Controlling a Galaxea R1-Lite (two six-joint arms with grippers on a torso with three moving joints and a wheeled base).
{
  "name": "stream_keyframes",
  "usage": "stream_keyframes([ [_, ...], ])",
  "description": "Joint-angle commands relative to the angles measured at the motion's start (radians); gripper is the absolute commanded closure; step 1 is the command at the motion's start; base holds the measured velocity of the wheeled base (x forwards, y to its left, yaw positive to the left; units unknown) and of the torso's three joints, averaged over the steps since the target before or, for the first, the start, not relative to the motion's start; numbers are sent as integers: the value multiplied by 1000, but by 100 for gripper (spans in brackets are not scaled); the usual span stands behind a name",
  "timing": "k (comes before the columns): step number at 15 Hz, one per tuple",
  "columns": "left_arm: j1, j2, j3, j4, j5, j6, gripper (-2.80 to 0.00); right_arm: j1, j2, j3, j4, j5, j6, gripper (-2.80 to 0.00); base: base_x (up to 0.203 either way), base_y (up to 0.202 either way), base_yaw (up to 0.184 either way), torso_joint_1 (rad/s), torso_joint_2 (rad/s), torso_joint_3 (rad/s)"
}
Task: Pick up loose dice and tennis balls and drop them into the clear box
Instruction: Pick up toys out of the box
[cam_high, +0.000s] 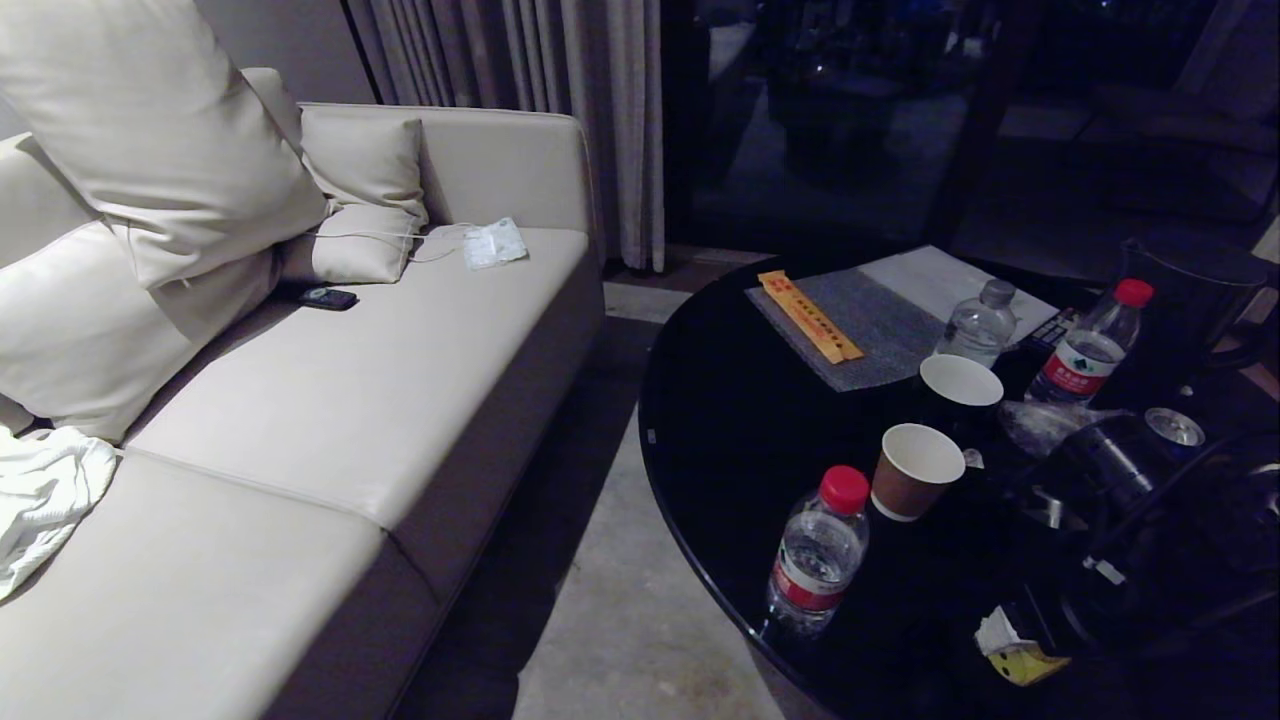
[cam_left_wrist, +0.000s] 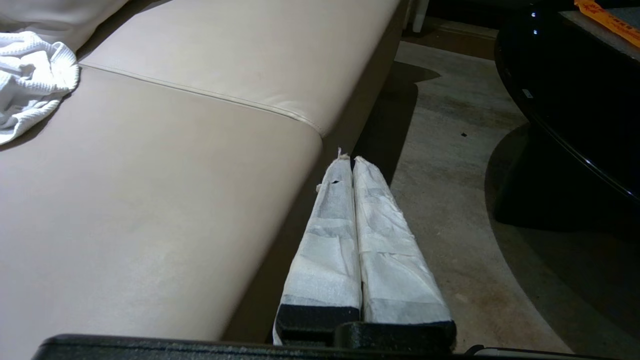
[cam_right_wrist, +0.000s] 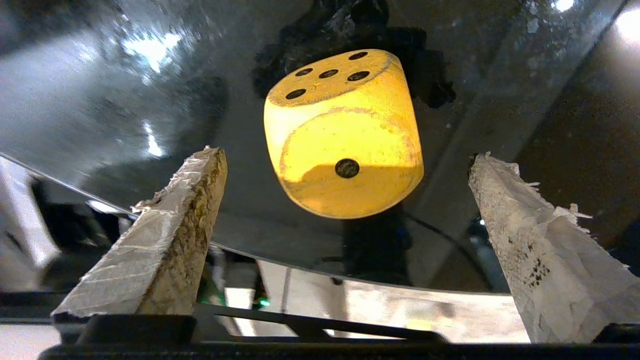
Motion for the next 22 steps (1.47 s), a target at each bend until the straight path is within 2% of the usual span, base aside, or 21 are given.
stream_keyframes([
  [1,0,2,2,0,1,-1,0,-2,20,-6,1,-3,-50,-280,0,0,0,0,0,0],
  [3,0,2,2,0,1,-1,0,-15,37,-24,1,-9,-123,-280,0,0,0,0,0,0],
  [5,0,2,2,0,1,-1,0,-19,63,-53,1,-46,-165,-280,0,0,0,0,0,0],
  [9,0,2,2,0,1,-1,0,-36,91,-80,3,-48,-244,-280,0,0,0,0,0,0],
  [12,0,2,2,0,1,-1,0,-44,108,-80,4,-47,-257,-280,0,0,0,0,0,0],
  [14,0,2,2,0,1,-1,0,-46,105,-79,11,-43,-298,-280,0,0,0,0,0,0],
  [17,0,2,2,0,1,-1,0,-48,125,-80,10,-40,-303,-280,0,0,0,0,0,0],
  [18,0,2,2,0,1,-1,0,-46,128,-79,12,-31,-309,0,0,0,0,0,0,0],
  [22,0,2,2,0,1,-1,0,-43,136,-79,9,-28,-314,0,0,0,0,0,0,0],
])
